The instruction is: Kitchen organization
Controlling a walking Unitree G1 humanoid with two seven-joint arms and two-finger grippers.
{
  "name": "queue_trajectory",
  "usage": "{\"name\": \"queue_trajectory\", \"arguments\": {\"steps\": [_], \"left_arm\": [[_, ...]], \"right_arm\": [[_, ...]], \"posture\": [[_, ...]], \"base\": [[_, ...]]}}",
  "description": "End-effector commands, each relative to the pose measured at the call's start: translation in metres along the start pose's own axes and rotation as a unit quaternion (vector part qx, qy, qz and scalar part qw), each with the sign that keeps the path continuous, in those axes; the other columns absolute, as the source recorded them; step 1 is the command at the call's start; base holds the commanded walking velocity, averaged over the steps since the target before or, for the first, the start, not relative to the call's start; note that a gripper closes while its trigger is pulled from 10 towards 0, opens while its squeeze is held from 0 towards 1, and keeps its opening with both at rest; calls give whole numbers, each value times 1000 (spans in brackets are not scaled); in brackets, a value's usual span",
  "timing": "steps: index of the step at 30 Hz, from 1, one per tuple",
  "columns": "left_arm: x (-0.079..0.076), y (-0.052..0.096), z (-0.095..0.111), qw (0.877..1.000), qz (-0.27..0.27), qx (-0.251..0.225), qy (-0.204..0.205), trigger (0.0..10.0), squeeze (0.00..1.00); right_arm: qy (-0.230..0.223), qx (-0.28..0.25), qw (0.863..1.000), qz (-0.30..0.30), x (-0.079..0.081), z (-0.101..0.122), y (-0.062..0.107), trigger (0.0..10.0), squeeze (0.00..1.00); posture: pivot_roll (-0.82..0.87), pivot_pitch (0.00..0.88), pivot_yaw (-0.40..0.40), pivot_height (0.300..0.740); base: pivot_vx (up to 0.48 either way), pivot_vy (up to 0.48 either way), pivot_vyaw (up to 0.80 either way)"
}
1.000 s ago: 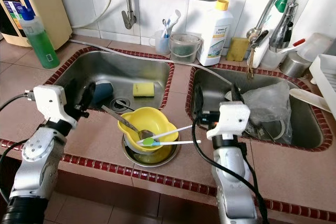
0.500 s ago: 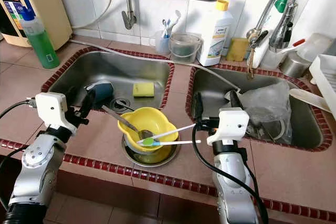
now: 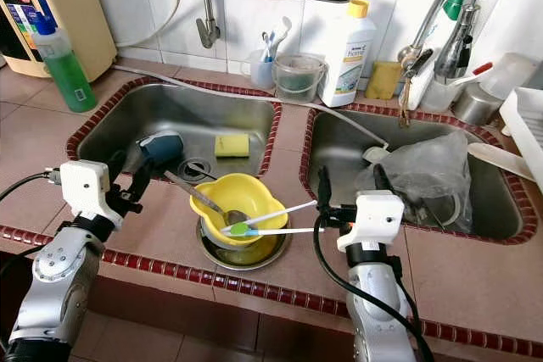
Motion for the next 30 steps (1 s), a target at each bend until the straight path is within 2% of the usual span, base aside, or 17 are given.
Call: {"name": "queue_trajectory", "arguments": {"steps": [1,11,15,17,18,19,21,24,27,30], "left_arm": [[-2,0,5,1000,-11,-7,-14,10000,0],[-3,2,6,1000,-12,-11,-18,10000,0],[-3,3,7,1000,-27,-8,6,10000,0],[-3,3,7,1000,-30,-7,4,10000,0],[3,5,6,999,-32,-3,-7,10000,0],[3,5,6,999,-32,-3,-7,10000,0],[15,7,5,1000,-28,3,-2,10000,0],[22,9,7,999,-35,1,3,10000,0],[33,16,6,999,-36,12,39,10000,0],[37,17,6,998,-28,15,54,10000,0]], "right_arm": [[2,-10,1000,-2,1,6,1,10000,0],[6,-7,1000,-9,-2,5,5,10000,0],[11,-8,1000,12,0,11,4,10000,0],[9,-7,1000,18,1,12,4,10000,0],[-4,-3,1000,31,1,15,2,10000,0],[-4,-3,1000,31,1,15,2,10000,0],[-22,3,998,58,3,21,2,10000,0],[-31,6,997,77,6,25,2,10000,0],[-43,25,993,110,12,24,8,10000,0],[-45,29,992,115,13,24,9,10000,0]], "posture": [[37,0,18,740],[32,0,24,740],[30,0,28,740],[33,0,25,740],[36,0,22,740],[36,0,22,740],[40,0,17,740],[42,0,14,740],[45,0,10,740],[49,0,8,740]], "base": [[0,0,0],[0,0,0],[0,0,0],[0,0,0],[0,0,0],[0,0,0],[0,0,0],[0,0,0],[0,0,0],[0,0,0]]}}
Point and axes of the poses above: a point about 5 cm out from each wrist's last joint towards the gripper, its own y axis pointing back from the gripper into the wrist, its own z axis along the axis of the wrist's last joint, x = y × z, the point moved 5 cm from there along -y, pointing out of the wrist towards the gripper, and after that the axes turned 11 degrees about -y, right-handed, at the moved point
